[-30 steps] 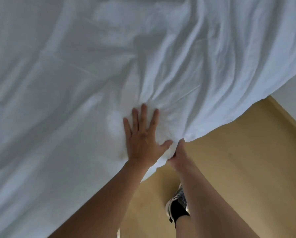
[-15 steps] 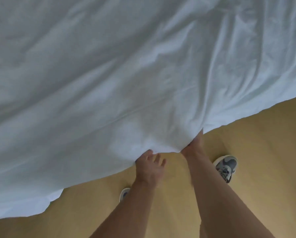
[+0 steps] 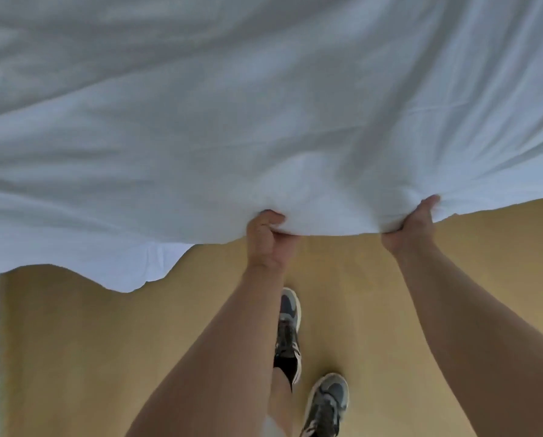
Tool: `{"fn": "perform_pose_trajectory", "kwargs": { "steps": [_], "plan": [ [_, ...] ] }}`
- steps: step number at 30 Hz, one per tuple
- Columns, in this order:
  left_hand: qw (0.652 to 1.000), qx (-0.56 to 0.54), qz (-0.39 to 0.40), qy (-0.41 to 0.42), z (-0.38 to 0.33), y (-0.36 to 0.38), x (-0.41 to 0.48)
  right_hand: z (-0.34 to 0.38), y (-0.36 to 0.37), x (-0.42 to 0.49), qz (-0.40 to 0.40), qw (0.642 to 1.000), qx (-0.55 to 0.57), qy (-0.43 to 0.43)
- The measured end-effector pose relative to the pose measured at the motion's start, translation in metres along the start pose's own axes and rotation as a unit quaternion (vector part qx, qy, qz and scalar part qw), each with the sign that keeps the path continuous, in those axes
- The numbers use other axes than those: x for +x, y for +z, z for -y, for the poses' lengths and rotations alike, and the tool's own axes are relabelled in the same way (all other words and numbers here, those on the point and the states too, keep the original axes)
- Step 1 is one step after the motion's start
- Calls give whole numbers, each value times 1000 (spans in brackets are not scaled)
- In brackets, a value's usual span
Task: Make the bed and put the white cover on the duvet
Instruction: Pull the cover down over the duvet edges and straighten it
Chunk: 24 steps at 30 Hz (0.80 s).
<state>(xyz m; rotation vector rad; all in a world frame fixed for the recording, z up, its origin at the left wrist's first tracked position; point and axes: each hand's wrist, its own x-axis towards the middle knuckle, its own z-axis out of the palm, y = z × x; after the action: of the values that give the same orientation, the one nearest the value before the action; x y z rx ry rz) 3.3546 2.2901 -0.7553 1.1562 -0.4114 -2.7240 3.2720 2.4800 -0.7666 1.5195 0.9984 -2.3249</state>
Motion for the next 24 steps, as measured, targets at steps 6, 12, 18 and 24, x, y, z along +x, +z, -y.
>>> {"fn": "perform_pose_trajectory", "kwargs": {
  "steps": [6,12,18,24],
  "plan": [
    [995,101,-16,-16,-57,-27,-40,-127,28,-82,236,965,-64,95],
    [989,114,-4,94,-195,-62,-75,-151,42,-108,170,980,-51,88],
    [989,118,-77,41,-253,-92,-107,-267,95,-222,329,921,-118,169],
    [993,57,-63,87,-385,-88,-98,-321,154,-244,178,978,-50,100]
  ]
}}
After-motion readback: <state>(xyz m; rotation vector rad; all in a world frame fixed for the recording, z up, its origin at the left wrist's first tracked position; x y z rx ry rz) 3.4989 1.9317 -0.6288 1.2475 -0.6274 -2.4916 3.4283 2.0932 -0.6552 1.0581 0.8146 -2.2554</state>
